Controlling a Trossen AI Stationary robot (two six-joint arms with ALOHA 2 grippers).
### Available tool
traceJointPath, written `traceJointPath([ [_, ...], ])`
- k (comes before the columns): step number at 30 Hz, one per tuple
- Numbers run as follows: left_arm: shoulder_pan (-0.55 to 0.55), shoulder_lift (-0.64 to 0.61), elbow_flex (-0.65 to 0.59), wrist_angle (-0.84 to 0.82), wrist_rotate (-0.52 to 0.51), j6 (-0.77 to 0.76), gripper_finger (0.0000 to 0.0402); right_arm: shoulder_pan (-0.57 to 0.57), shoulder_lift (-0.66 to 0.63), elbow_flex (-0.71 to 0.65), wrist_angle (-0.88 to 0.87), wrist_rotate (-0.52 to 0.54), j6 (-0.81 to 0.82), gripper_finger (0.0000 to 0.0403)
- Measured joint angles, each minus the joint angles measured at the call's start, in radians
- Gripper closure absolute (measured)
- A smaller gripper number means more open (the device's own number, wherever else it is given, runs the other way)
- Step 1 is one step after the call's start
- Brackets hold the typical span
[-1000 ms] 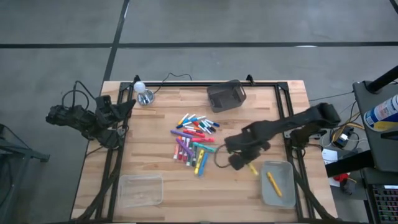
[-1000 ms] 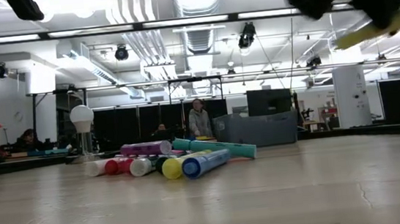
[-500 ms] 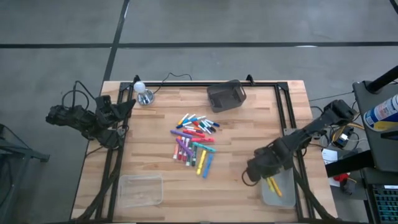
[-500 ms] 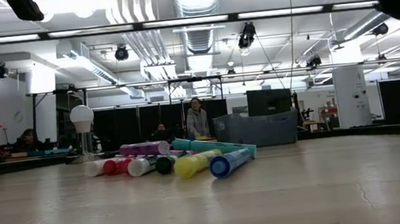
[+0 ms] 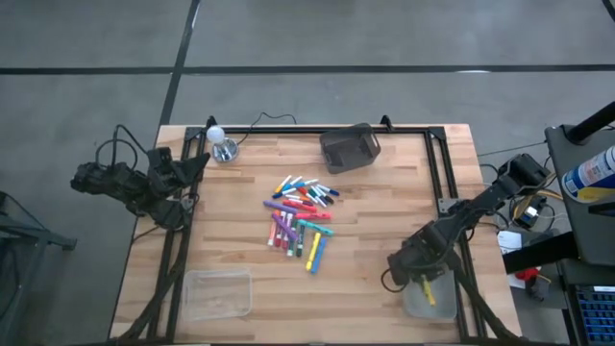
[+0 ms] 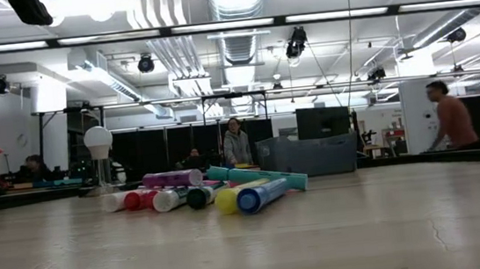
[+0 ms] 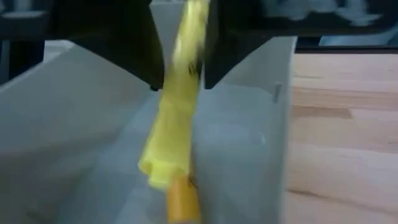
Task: Pick & Place Markers
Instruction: Put the right light yellow highlighter pen into the gray bin, then put the light blue highlighter pen into the gray bin
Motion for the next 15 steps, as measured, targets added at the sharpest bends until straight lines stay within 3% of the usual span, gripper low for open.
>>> traceJointPath([
  [4,0.000,0.000,0.000,0.000,0.000,-0.002,0.0353,0.000,-0.009,0.004,-0.003,-0.016,0.001,0.0229],
  [9,0.000,0.000,0.000,0.000,0.000,-0.002,0.0353,-0.001,-0.026,0.031,-0.003,-0.013,0.002,0.0194],
  [15,0.000,0.000,0.000,0.000,0.000,-0.009,0.0353,-0.001,-0.037,0.105,-0.057,0.172,0.001,0.0190],
])
